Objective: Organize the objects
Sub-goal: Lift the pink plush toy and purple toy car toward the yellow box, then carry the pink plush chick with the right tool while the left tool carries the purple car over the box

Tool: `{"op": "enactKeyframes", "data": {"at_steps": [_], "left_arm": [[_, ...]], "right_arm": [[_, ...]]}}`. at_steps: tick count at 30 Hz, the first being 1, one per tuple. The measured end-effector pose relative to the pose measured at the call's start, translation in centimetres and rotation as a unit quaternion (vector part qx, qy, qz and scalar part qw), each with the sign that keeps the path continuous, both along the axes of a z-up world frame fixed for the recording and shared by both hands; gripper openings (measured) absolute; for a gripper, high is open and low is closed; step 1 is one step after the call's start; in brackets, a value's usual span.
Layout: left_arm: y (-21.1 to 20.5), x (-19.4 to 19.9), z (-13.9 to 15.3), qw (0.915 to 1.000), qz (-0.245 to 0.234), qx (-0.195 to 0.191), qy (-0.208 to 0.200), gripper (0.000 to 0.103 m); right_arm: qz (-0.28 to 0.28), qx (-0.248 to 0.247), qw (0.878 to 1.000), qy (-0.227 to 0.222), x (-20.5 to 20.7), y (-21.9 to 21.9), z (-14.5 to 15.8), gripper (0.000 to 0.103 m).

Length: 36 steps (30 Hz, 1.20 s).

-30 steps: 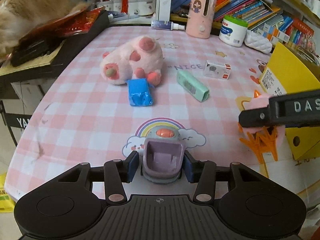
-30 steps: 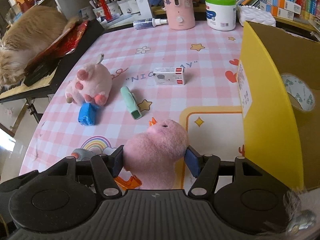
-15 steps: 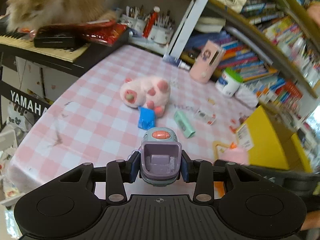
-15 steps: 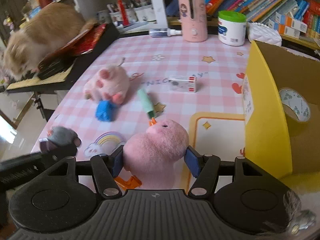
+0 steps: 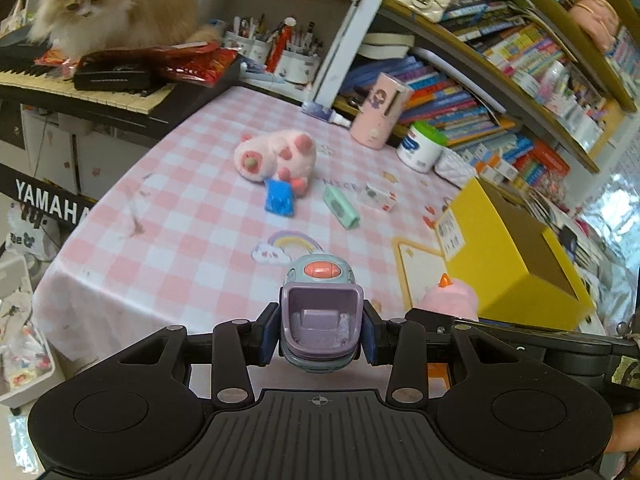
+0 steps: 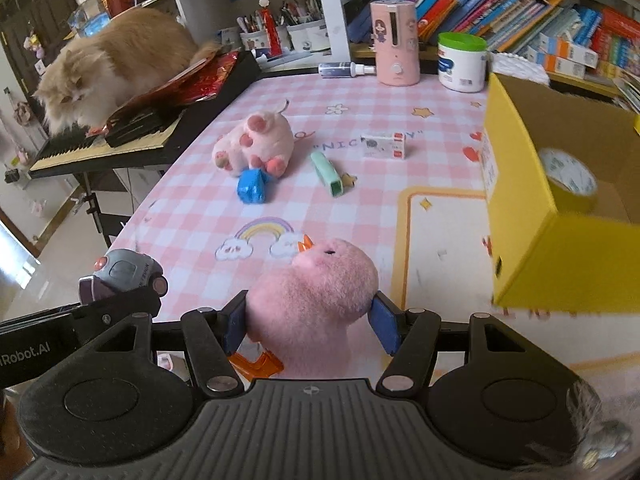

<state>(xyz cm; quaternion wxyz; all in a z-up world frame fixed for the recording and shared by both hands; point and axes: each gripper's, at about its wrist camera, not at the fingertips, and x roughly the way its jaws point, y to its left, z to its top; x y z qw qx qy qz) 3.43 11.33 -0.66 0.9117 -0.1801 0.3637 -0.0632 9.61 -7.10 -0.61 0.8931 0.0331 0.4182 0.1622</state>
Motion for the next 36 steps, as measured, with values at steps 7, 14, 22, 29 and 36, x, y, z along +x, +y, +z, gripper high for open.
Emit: {"op": "enactKeyframes", "data": {"at_steps": [7, 14, 22, 29, 36], "left_arm": [[-1.3, -2.4, -0.4, 0.9995, -0.031, 0.002, 0.007, 0.039], [-3.6, -3.3, -0.6, 0.9969, -0.078, 0.001, 0.012, 0.039], [-6.7, -3.0, -0.7, 0.9913, -0.131, 0.006, 0.014, 0.039], [-10.9, -2.0, -0.9, 0.9818, -0.189, 0.007, 0.014, 0.039], [-14.9, -1.2, -0.8, 0.9716, -0.236, 0.017, 0.013, 0.039]], "right_arm": [[-0.032, 0.002, 0.999, 0.003, -4.4, -1.5, -0.3, 0.06], [-0.084, 0.012, 0.996, 0.009, -7.5, -4.3, -0.7, 0.06], [-0.128, 0.014, 0.992, 0.015, -9.6, -7.0, -1.0, 0.06], [-0.182, 0.018, 0.983, 0.019, -10.8, -10.8, -1.1, 0.06], [-0.239, 0.029, 0.97, 0.024, -11.6, -14.9, -1.4, 0.06]]}}
